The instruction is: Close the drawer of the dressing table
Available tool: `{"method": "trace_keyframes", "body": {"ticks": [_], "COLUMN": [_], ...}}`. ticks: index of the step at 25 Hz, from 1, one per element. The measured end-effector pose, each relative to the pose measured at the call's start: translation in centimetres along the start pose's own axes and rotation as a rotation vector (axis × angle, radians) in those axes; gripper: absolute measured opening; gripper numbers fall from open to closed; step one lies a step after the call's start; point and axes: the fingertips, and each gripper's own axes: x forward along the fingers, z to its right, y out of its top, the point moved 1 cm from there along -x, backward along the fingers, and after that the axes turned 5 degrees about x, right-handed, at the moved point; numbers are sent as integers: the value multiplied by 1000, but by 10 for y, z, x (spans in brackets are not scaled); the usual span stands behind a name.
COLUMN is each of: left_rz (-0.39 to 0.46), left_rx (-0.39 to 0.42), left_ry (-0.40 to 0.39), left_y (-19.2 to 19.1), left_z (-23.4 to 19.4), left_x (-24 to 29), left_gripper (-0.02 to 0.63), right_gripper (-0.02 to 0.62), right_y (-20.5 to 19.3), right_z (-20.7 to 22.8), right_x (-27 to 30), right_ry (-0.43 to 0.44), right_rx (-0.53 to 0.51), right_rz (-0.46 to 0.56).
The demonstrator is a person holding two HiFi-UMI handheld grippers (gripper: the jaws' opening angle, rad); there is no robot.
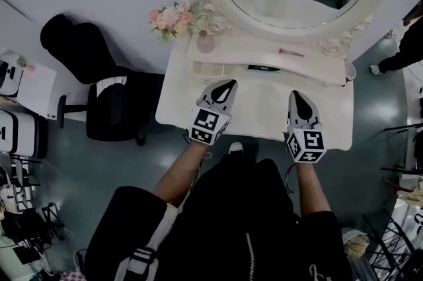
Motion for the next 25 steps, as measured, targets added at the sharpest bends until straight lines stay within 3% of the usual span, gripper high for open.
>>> {"method": "trace_keyframes", "body": {"ticks": [25], "left_rz": [-24], "left_rx": [-23], "left_ry": [92], "left_y": [-11], "left_z": [-11], "left_x": [7], "left_gripper": [8], "right_gripper": [2], "right_y": [-12], "right_z": [19], "right_x": [16], "right_ry": [83], "right_rx": [19], "right_rz": [-10]}}
